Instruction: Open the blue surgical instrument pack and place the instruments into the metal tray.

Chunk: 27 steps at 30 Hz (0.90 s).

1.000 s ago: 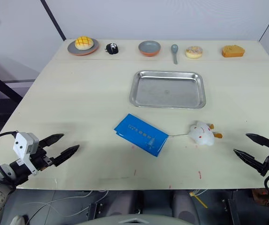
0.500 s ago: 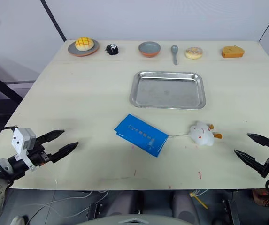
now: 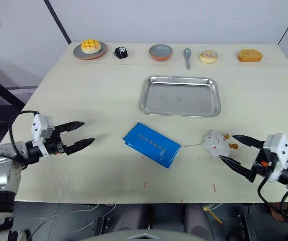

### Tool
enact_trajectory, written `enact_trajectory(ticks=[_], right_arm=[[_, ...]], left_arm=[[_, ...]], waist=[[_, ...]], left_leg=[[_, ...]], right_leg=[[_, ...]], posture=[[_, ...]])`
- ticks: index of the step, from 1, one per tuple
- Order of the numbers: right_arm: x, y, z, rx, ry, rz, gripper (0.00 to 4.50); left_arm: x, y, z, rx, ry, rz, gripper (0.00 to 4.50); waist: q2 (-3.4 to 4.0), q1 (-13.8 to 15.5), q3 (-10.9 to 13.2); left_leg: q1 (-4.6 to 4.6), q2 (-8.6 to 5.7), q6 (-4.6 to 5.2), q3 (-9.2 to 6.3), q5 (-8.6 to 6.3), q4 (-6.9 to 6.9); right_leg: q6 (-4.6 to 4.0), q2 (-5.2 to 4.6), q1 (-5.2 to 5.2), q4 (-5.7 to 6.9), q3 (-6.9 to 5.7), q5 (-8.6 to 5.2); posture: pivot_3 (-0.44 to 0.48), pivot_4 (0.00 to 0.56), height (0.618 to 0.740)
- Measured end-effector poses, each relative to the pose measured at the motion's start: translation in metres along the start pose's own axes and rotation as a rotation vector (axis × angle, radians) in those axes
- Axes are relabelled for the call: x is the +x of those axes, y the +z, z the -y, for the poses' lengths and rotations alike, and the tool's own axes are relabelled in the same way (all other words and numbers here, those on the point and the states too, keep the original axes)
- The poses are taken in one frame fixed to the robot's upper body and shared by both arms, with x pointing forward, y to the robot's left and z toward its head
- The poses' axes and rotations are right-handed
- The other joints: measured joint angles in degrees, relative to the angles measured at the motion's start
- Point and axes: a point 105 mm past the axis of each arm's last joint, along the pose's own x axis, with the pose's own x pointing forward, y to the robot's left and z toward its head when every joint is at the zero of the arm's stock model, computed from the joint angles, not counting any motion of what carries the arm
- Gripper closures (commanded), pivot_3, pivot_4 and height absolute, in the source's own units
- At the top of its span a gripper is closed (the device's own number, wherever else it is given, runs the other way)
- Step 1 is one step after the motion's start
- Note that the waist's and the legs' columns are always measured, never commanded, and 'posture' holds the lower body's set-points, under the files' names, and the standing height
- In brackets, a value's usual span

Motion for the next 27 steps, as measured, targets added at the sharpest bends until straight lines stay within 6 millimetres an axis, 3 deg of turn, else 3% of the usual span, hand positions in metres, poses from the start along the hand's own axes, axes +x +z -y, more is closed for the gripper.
enact_trajectory(ticks=[3, 6, 7, 8, 17, 21, 27], right_arm=[[0.014, 0.000, -0.010, 0.013, 0.041, -0.001, 1.87], [0.029, -0.002, -0.016, 0.008, 0.066, -0.019, 3.62], [0.033, -0.003, -0.017, 0.005, 0.074, -0.026, 3.93], [0.038, -0.007, -0.019, -0.005, 0.084, -0.048, 4.46], [0.067, -0.021, -0.027, -0.025, 0.127, -0.139, 4.46], [0.082, -0.037, -0.030, 0.001, 0.131, -0.201, 4.46], [0.097, -0.038, -0.028, -0.006, 0.131, -0.226, 4.46]], left_arm=[[0.012, 0.006, -0.007, 0.030, -0.035, 0.003, 1.88], [0.028, 0.011, -0.013, 0.053, -0.074, 0.006, 3.58], [0.033, 0.011, -0.012, 0.061, -0.094, 0.004, 3.86], [0.040, 0.011, -0.011, 0.068, -0.122, -0.002, 4.43], [0.071, 0.006, -0.007, 0.096, -0.234, -0.038, 4.43], [0.085, -0.001, 0.000, 0.098, -0.297, -0.067, 4.43], [0.097, -0.003, 0.005, 0.101, -0.334, -0.073, 4.43]], waist=[[-0.06, -0.03, 0.04], [-0.09, -0.02, 0.05], [-0.09, -0.02, 0.05], [-0.09, -0.03, 0.05], [-0.30, -0.09, 0.18], [-0.38, -0.15, 0.22], [-0.45, -0.18, 0.27]], left_leg=[[0.00, -0.05, 0.00, 0.00, 0.00, 0.02], [-0.04, -0.15, 0.00, -0.02, 0.01, 0.06], [-0.04, -0.15, 0.00, -0.03, 0.01, 0.07], [-0.05, -0.18, 0.00, -0.02, 0.01, 0.08], [-0.11, -0.17, 0.00, -0.09, 0.01, 0.17], [-0.17, -0.18, 0.00, -0.11, 0.01, 0.19], [-0.19, -0.15, 0.00, -0.15, 0.01, 0.24]], right_leg=[[0.00, 0.01, -0.01, 0.01, -0.01, 0.00], [0.01, 0.03, -0.03, 0.04, -0.03, 0.00], [0.01, 0.03, -0.02, 0.03, -0.04, 0.00], [0.01, 0.04, -0.03, 0.03, -0.04, 0.00], [0.01, 0.11, -0.05, 0.06, -0.06, 0.00], [0.01, 0.11, -0.10, 0.06, -0.07, 0.00], [0.01, 0.17, -0.11, 0.09, -0.09, 0.00]], posture=[[0.000, 0.150, 0.740], [0.000, 0.150, 0.740], [0.000, 0.150, 0.740], [0.000, 0.150, 0.740], [0.000, 0.150, 0.740], [0.000, 0.150, 0.740], [0.000, 0.150, 0.740]])
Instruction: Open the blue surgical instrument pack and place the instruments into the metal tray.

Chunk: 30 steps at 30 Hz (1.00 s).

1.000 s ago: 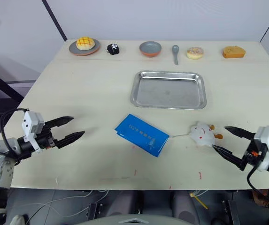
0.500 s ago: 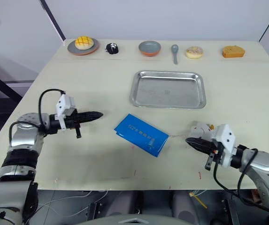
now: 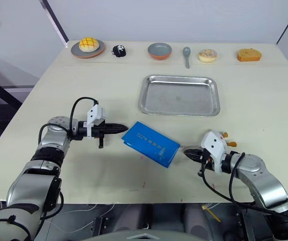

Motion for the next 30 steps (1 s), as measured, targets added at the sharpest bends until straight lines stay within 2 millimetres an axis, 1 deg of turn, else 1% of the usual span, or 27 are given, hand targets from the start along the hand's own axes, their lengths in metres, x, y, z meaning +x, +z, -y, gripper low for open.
enact_trajectory(ticks=[5, 15, 19, 27, 30], right_arm=[[0.012, 0.003, -0.001, -0.006, 0.009, 0.005, 4.46], [0.023, 0.009, 0.001, -0.026, 0.014, 0.011, 4.46], [0.025, 0.009, 0.002, -0.021, 0.009, 0.013, 4.46], [0.012, 0.005, 0.016, -0.032, -0.034, -0.020, 4.46], [-0.004, 0.000, 0.032, -0.039, -0.079, -0.048, 4.46]], left_arm=[[0.010, 0.006, -0.001, 0.016, -0.023, 0.018, 4.43], [0.016, 0.006, 0.004, 0.006, -0.057, 0.031, 4.43], [0.017, 0.004, 0.011, -0.003, -0.096, 0.034, 4.43], [0.027, 0.006, 0.030, -0.018, -0.162, 0.068, 4.43], [0.041, 0.010, 0.043, -0.016, -0.205, 0.095, 4.43]], waist=[[-0.01, -0.06, 0.00], [-0.02, -0.14, 0.01], [-0.01, -0.17, 0.01], [-0.01, -0.01, 0.01], [-0.01, 0.25, 0.01]], left_leg=[[-0.01, 0.00, 0.00, 0.00, 0.00, 0.01], [-0.01, 0.02, 0.00, -0.01, 0.00, 0.03], [-0.01, 0.02, 0.00, -0.01, 0.00, 0.03], [-0.02, 0.03, 0.00, -0.01, 0.00, 0.04], [-0.03, 0.02, 0.00, -0.02, 0.00, 0.07]], right_leg=[[0.00, 0.00, -0.01, 0.00, 0.00, 0.00], [0.00, 0.03, -0.01, 0.02, 0.01, 0.00], [0.00, 0.03, -0.01, 0.02, 0.01, 0.00], [0.00, 0.01, -0.01, 0.01, 0.03, 0.00], [0.01, -0.03, 0.02, 0.01, 0.02, 0.01]], posture=[[0.000, 0.150, 0.740], [0.000, 0.150, 0.740], [0.000, 0.150, 0.740], [0.000, 0.150, 0.740], [0.000, 0.150, 0.740]])
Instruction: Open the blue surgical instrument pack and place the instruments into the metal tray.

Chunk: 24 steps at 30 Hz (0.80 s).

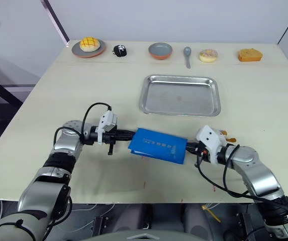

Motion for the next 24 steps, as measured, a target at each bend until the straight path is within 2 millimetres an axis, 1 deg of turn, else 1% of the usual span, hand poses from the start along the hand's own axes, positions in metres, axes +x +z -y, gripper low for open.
enact_trajectory(ticks=[2, 4, 8, 11, 16, 24], right_arm=[[-0.009, -0.005, 0.011, -0.008, -0.031, -0.015, 4.46], [-0.011, -0.006, 0.013, -0.009, -0.033, -0.017, 4.46], [-0.020, -0.011, 0.023, -0.011, -0.061, -0.024, 4.46], [-0.022, -0.013, 0.027, -0.013, -0.072, -0.025, 4.46], [-0.023, -0.013, 0.026, -0.020, -0.066, -0.020, 4.46], [-0.032, -0.019, 0.022, -0.011, -0.067, -0.023, 4.46]], left_arm=[[0.011, 0.002, 0.005, 0.005, -0.019, 0.016, 4.43], [0.013, 0.003, 0.006, 0.004, -0.021, 0.019, 4.43], [0.027, 0.006, 0.008, -0.001, -0.021, 0.051, 4.43], [0.033, 0.008, 0.009, 0.000, -0.025, 0.058, 4.43], [0.033, 0.007, 0.009, 0.010, -0.024, 0.053, 4.43], [0.022, 0.004, 0.007, 0.006, -0.018, 0.035, 4.43]], waist=[[0.00, -0.07, 0.00], [0.02, -0.10, -0.01], [0.03, 0.14, -0.02], [0.04, 0.12, -0.02], [0.04, 0.08, -0.02], [0.05, -0.38, -0.02]], left_leg=[[0.02, 0.00, 0.00, 0.02, 0.00, 0.00], [0.02, -0.01, 0.00, 0.02, 0.00, 0.00], [0.02, -0.01, 0.00, 0.01, 0.00, 0.03], [0.02, -0.02, 0.00, 0.01, 0.00, 0.03], [0.03, -0.02, 0.00, 0.01, 0.00, 0.03], [0.07, 0.04, 0.00, 0.01, 0.00, 0.03]], right_leg=[[0.00, 0.00, 0.01, 0.01, 0.01, 0.00], [0.00, 0.00, 0.01, 0.01, 0.01, 0.00], [0.01, -0.03, 0.04, -0.01, 0.01, 0.00], [0.01, -0.03, 0.05, -0.01, 0.01, 0.00], [0.01, -0.03, 0.06, 0.00, 0.01, 0.00], [0.00, 0.08, 0.05, 0.01, 0.03, 0.00]], posture=[[0.000, 0.150, 0.740], [0.000, 0.150, 0.740], [0.000, 0.150, 0.740], [0.000, 0.150, 0.740], [0.000, 0.150, 0.740], [0.000, 0.150, 0.740]])
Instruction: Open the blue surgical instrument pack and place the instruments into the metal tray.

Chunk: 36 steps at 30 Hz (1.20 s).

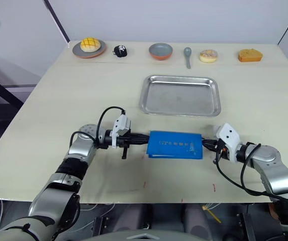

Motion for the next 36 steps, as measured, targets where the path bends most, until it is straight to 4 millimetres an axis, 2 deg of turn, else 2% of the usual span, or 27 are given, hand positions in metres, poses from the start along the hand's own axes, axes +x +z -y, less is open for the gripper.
enact_trajectory(ticks=[3, 4, 9, 11, 16, 18, 19, 20, 22, 23, 24, 25, 26, 28, 29, 33, 36], right_arm=[[-0.008, -0.003, -0.001, 0.002, -0.003, 0.004, 4.46], [-0.015, -0.006, -0.001, 0.005, -0.007, 0.001, 4.46], [-0.025, -0.004, -0.001, -0.001, -0.005, 0.032, 4.46], [-0.030, -0.002, -0.005, -0.001, 0.001, 0.051, 4.46], [-0.056, -0.004, -0.017, 0.034, 0.025, 0.106, 4.46], [-0.060, -0.002, -0.019, 0.039, 0.032, 0.127, 4.46], [-0.064, 0.000, -0.022, 0.048, 0.040, 0.149, 3.95], [-0.076, 0.004, -0.025, 0.051, 0.039, 0.190, 3.69], [-0.090, 0.004, -0.023, 0.056, 0.018, 0.209, 2.76], [-0.096, 0.004, -0.023, 0.050, 0.014, 0.220, 2.45], [-0.102, 0.006, -0.022, 0.044, 0.009, 0.231, 1.93], [-0.109, 0.007, -0.022, 0.036, 0.002, 0.249, 1.22], [-0.112, 0.008, -0.021, 0.032, 0.001, 0.255, 0.97], [-0.122, 0.006, -0.020, 0.020, -0.004, 0.272, 0.06], [-0.124, 0.005, -0.019, 0.021, -0.010, 0.273, 0.00], [-0.136, 0.000, -0.013, 0.018, -0.034, 0.278, 0.00], [-0.137, -0.004, -0.013, 0.023, -0.029, 0.276, 0.00]], left_arm=[[-0.010, -0.001, -0.002, -0.007, 0.023, -0.005, 4.43], [-0.020, -0.003, -0.003, -0.026, 0.050, 0.001, 4.43], [-0.034, -0.005, -0.003, -0.045, 0.087, 0.015, 4.43], [-0.038, 0.001, 0.000, -0.025, 0.086, 0.037, 4.43], [-0.078, 0.020, 0.009, 0.012, 0.135, 0.066, 4.43], [-0.081, 0.024, 0.012, 0.007, 0.134, 0.075, 4.43], [-0.086, 0.026, 0.017, -0.001, 0.135, 0.076, 3.92], [-0.100, 0.025, 0.027, -0.021, 0.145, 0.053, 3.66], [-0.117, 0.026, 0.033, -0.031, 0.178, 0.031, 2.85], [-0.123, 0.028, 0.036, -0.031, 0.189, 0.019, 2.46], [-0.129, 0.030, 0.039, -0.026, 0.200, 0.013, 2.02], [-0.135, 0.033, 0.043, -0.013, 0.211, 0.007, 1.31], [-0.137, 0.034, 0.045, -0.009, 0.213, 0.011, 1.07], [-0.134, 0.039, 0.054, 0.014, 0.183, 0.025, 0.20], [-0.133, 0.041, 0.056, 0.019, 0.174, 0.029, 0.05], [-0.126, 0.059, 0.063, 0.096, 0.116, 0.038, 0.05], [-0.125, 0.063, 0.065, 0.104, 0.108, 0.041, 0.05]], waist=[[0.01, 0.00, 0.01], [0.01, 0.05, 0.01], [0.01, 0.22, 0.02], [0.01, 0.31, 0.03], [0.03, 0.24, 0.05], [0.04, 0.25, 0.05], [0.04, 0.21, 0.06], [0.05, 0.09, 0.07], [0.07, 0.12, 0.09], [0.08, 0.17, 0.10], [0.08, 0.23, 0.10], [0.08, 0.28, 0.10], [0.09, 0.33, 0.09], [0.09, 0.51, 0.09], [0.09, 0.56, 0.10], [0.10, 0.46, 0.11], [0.15, 0.24, 0.13]], left_leg=[[0.00, 0.02, 0.00, 0.00, 0.00, -0.01], [-0.01, 0.04, 0.00, 0.00, 0.00, -0.01], [-0.03, 0.05, 0.00, -0.01, 0.00, -0.01], [-0.09, 0.07, 0.00, -0.05, 0.00, -0.01], [-0.01, 0.16, 0.00, -0.07, -0.01, -0.04], [0.03, 0.16, 0.00, -0.07, -0.01, -0.05], [0.01, 0.17, 0.00, -0.08, -0.01, -0.06], [0.02, 0.21, 0.00, -0.07, -0.02, -0.17], [0.02, 0.22, 0.00, -0.06, -0.02, -0.22], [0.03, 0.22, 0.00, -0.05, -0.01, -0.22], [0.06, 0.22, 0.00, -0.04, -0.01, -0.22], [0.11, 0.21, 0.00, 0.00, -0.02, -0.22], [0.14, 0.20, 0.00, 0.02, -0.01, -0.23], [0.11, 0.19, 0.00, 0.02, -0.02, -0.22], [0.10, 0.19, 0.00, 0.03, -0.02, -0.22], [0.11, 0.19, 0.00, 0.05, -0.02, -0.25], [0.14, 0.19, 0.00, 0.08, -0.02, -0.27]], right_leg=[[0.00, 0.02, -0.01, 0.00, 0.01, 0.00], [0.00, 0.01, -0.01, -0.01, 0.01, 0.00], [0.00, -0.03, 0.00, -0.02, 0.00, 0.00], [0.00, -0.04, -0.03, -0.04, -0.02, 0.00], [0.00, -0.09, 0.04, -0.04, -0.01, 0.00], [0.00, -0.10, 0.08, -0.03, 0.00, 0.00], [0.00, -0.09, 0.05, -0.04, -0.01, 0.00], [-0.01, -0.08, 0.04, -0.11, 0.00, -0.01], [-0.01, -0.09, 0.01, -0.14, 0.01, -0.01], [-0.01, -0.10, 0.02, -0.14, 0.01, -0.01], [-0.01, -0.14, 0.04, -0.13, 0.01, -0.01], [-0.01, -0.20, 0.09, -0.11, 0.00, -0.01], [-0.01, -0.24, 0.12, -0.11, -0.01, -0.01], [-0.01, -0.26, 0.12, -0.12, -0.04, -0.01], [-0.01, -0.26, 0.11, -0.14, -0.03, -0.01], [-0.01, -0.24, 0.10, -0.14, 0.00, -0.01], [-0.02, -0.21, 0.10, -0.12, 0.02, -0.01]], posture=[[0.000, 0.150, 0.740], [0.000, 0.150, 0.740], [0.000, 0.150, 0.740], [0.000, 0.150, 0.740], [0.000, 0.150, 0.740], [0.000, 0.150, 0.740], [0.000, 0.150, 0.740], [0.000, 0.150, 0.740], [0.000, 0.150, 0.740], [0.000, 0.150, 0.740], [0.000, 0.150, 0.740], [0.000, 0.150, 0.740], [0.000, 0.150, 0.740], [0.000, 0.150, 0.740], [0.000, 0.150, 0.740], [0.000, 0.150, 0.740], [0.000, 0.150, 0.740]])
